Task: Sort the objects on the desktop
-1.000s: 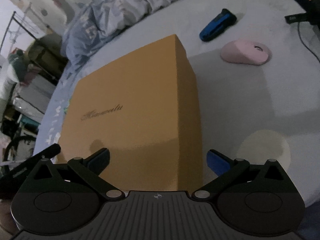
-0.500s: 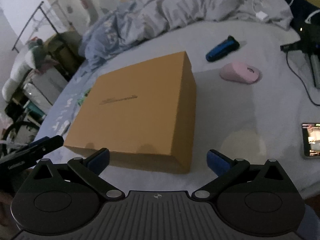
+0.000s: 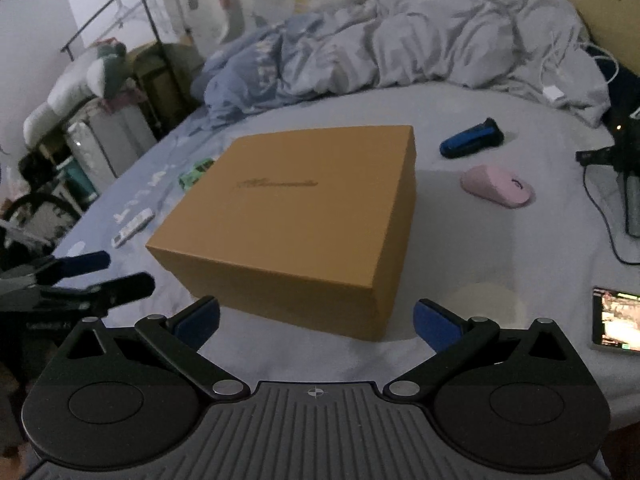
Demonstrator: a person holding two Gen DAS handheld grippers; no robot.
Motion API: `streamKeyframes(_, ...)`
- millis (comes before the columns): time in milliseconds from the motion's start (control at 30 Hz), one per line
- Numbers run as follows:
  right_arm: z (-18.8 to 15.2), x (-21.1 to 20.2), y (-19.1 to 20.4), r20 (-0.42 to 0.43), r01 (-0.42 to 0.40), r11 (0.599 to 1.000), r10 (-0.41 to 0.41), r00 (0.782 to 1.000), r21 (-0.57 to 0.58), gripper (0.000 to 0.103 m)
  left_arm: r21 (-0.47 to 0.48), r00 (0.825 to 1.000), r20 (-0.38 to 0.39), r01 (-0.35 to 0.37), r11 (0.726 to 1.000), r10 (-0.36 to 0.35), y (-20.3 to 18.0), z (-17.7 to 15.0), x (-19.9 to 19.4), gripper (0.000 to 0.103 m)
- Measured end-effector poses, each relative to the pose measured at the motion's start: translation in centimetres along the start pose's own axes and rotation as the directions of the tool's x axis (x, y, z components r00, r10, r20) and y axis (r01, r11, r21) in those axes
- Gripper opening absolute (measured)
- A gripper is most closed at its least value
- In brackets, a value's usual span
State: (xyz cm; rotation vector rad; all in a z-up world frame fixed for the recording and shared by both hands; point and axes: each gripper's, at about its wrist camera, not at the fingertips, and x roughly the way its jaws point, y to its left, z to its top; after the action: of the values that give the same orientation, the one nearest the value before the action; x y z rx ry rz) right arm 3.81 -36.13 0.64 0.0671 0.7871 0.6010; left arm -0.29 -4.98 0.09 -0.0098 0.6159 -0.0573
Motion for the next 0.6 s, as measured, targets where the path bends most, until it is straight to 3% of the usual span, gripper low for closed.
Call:
streamKeyframes(267,-0.2,0.7,-0.5,0.009,0.049,0.997,-0.05,0.999,0.067,0.103,0.01,0.999,0.036,-0.012,1.0,0.012,-0.5,-0.5,-1.2,0.103)
streamKeyframes(600,-0.7,1.0,1.6,0.018,0.047,0.999,-0.047,0.999,-0.013,0.103,-0.007,0.999,0.031,-0.027,1.0,0.028,-0.4,-1.0,-1.7,0.103)
